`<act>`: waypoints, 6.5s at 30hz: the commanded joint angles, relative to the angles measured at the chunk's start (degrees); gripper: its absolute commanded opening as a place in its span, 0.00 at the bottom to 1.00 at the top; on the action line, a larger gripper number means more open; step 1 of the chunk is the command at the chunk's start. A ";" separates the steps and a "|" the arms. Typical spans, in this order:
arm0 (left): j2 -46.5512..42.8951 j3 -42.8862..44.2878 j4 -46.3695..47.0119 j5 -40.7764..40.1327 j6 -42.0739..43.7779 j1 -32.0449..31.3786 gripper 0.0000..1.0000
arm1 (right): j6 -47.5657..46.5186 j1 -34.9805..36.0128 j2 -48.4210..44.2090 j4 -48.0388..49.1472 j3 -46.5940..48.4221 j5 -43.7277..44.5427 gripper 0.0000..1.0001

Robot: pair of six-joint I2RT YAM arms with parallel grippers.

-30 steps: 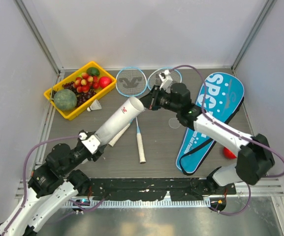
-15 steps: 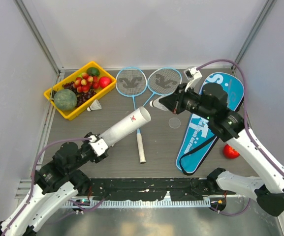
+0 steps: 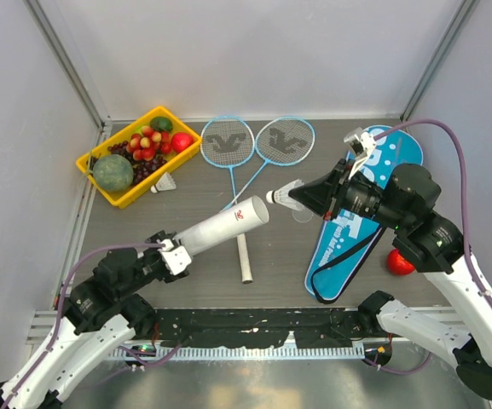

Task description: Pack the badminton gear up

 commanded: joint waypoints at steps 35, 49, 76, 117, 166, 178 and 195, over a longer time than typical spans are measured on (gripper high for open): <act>-1.69 -2.19 13.16 9.50 0.65 0.06 0.14 | 20.15 5.10 2.78 34.20 -19.14 -15.60 0.05; -4.50 -4.21 15.80 9.33 1.00 0.06 0.12 | 25.23 5.19 4.97 42.10 -21.43 -17.09 0.05; -6.26 1.75 18.44 -29.67 -6.73 0.15 0.15 | 7.85 4.84 6.09 29.45 -10.27 17.61 0.80; -20.67 11.43 5.70 -20.82 -18.34 0.15 0.10 | 29.55 12.04 107.37 55.46 54.86 5.49 0.65; -8.02 -1.40 5.78 -0.78 -4.36 0.15 0.13 | -0.24 -2.90 5.86 21.76 -6.49 -0.65 0.05; -4.68 -2.28 9.47 1.68 -5.59 0.15 0.12 | 0.19 -2.90 -2.32 13.89 -8.59 -5.75 0.05; -3.18 -2.54 10.26 3.26 -5.24 0.15 0.10 | 7.05 3.87 4.44 25.32 -10.54 -8.66 0.05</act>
